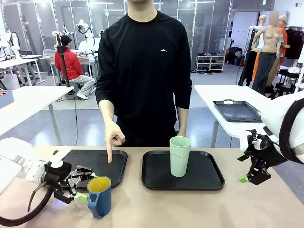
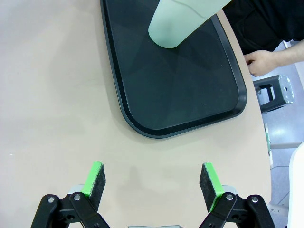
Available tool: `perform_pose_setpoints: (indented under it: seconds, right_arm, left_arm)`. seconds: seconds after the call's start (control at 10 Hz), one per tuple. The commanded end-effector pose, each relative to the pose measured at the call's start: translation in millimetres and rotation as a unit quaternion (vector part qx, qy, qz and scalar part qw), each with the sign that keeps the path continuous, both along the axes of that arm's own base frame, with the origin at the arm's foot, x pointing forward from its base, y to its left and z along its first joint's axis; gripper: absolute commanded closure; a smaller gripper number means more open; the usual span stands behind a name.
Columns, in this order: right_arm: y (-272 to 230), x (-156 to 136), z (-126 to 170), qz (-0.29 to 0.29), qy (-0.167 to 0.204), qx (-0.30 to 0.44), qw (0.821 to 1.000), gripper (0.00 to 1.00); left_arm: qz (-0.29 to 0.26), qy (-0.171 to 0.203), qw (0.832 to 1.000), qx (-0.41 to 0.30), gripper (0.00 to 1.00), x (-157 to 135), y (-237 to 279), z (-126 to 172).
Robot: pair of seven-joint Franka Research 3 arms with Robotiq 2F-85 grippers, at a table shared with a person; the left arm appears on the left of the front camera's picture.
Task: Sort and store the cups by type.
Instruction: Pick up the Handle plastic cup and place it into the empty Flat Tray.
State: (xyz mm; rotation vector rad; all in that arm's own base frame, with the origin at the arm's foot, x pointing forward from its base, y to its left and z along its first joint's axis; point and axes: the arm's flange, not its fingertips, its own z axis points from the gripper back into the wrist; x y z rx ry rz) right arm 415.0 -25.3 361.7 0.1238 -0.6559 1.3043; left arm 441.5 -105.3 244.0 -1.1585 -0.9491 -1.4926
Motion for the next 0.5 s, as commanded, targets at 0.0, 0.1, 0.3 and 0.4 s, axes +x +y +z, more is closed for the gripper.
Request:
perform_pose_setpoints:
  seconds: [0.0, 0.1, 0.3, 0.4]
  right_arm:
    - [0.4, -0.8, 0.1, -0.002, 0.001, -0.003, 1.000, 0.00]
    - [0.4, -0.8, 0.1, -0.002, 0.001, -0.003, 1.000, 0.00]
    - [0.4, -0.8, 0.1, -0.002, 0.001, -0.003, 1.000, 0.00]
    - [0.4, -0.8, 0.1, -0.002, 0.001, -0.003, 1.000, 0.00]
  left_arm:
    - [-0.008, -0.002, 1.000, -0.012, 0.00, 7.0, -10.4, -4.0]
    - [-0.009, -0.002, 1.000, -0.013, 0.00, 7.7, -13.2, -5.9]
    - [-0.016, 0.003, 1.000, -0.024, 0.00, 8.4, -17.1, -9.9]
    - [-0.022, 0.003, 0.999, -0.028, 0.00, 7.9, -19.8, -11.9]
